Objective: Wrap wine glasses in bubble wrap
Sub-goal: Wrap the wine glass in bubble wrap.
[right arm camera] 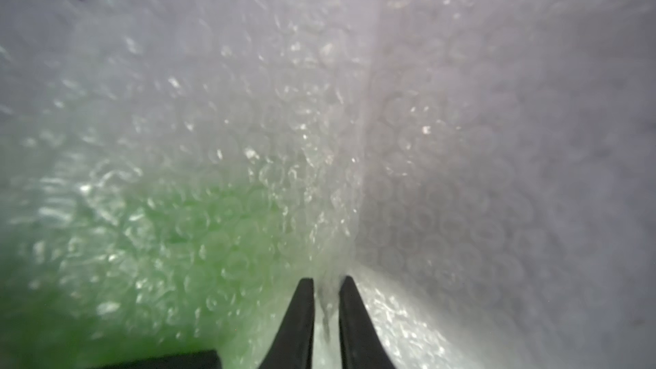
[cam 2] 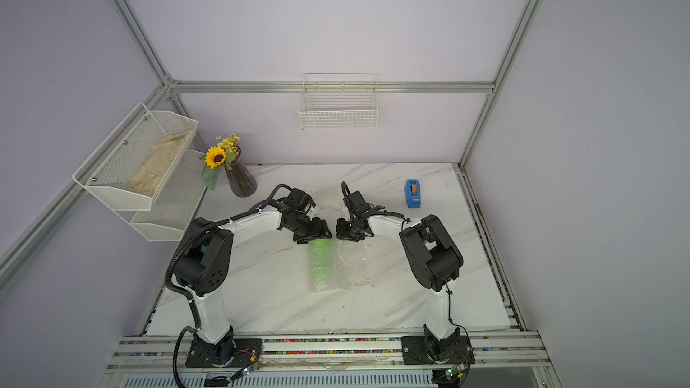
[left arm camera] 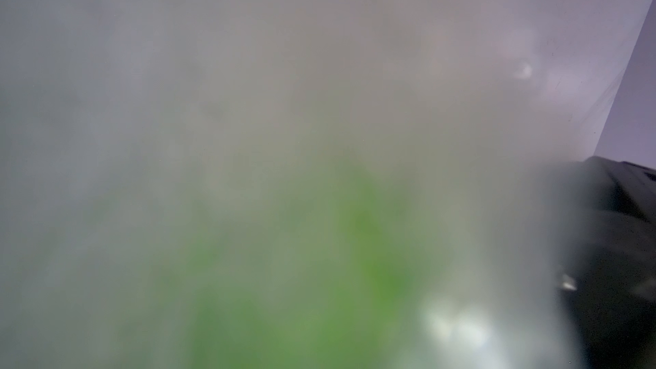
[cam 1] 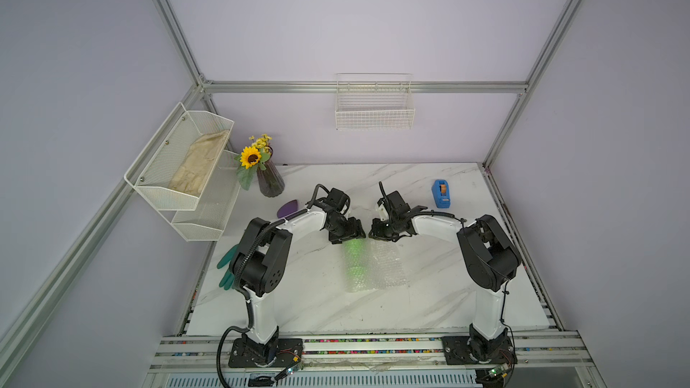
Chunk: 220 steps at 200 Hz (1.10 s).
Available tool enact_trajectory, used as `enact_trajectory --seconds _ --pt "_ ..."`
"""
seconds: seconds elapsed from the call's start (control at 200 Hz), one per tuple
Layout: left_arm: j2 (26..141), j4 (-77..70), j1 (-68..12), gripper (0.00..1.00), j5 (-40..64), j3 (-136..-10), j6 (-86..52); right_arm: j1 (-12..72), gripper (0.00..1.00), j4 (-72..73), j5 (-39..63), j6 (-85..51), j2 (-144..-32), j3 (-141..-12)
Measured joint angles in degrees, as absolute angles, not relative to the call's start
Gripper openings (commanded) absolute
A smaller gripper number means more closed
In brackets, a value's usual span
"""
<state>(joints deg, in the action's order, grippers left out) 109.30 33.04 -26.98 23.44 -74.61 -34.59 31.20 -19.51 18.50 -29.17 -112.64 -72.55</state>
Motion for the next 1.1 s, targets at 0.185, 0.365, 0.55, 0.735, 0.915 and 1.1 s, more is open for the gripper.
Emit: enact_trajectory --seconds 0.185,0.365,0.55,0.735,0.915,1.1 --pt "109.3 33.1 -25.7 0.58 26.2 -74.5 -33.7 31.6 0.22 -18.2 21.2 -29.5 -113.9 -72.9" --pt "109.3 33.4 -24.1 0.55 27.1 -74.5 -33.3 31.4 0.38 -18.3 23.7 -28.6 -116.3 -75.2" --pt "109.3 35.4 -24.1 0.52 25.9 -74.7 -32.4 30.0 0.41 -20.7 23.7 -28.2 -113.8 -73.8" --pt "109.3 38.5 -24.2 0.51 23.4 -76.0 -31.2 25.5 0.46 -23.9 21.6 -27.9 -107.5 -71.0" --pt "109.6 43.2 -24.4 0.50 19.6 -78.4 -30.7 23.8 0.54 -27.5 17.2 -26.4 -106.5 -69.4" --pt "111.5 47.2 -25.4 0.50 16.4 -82.2 -30.3 23.9 0.54 -27.3 21.7 -25.4 -106.8 -65.9"
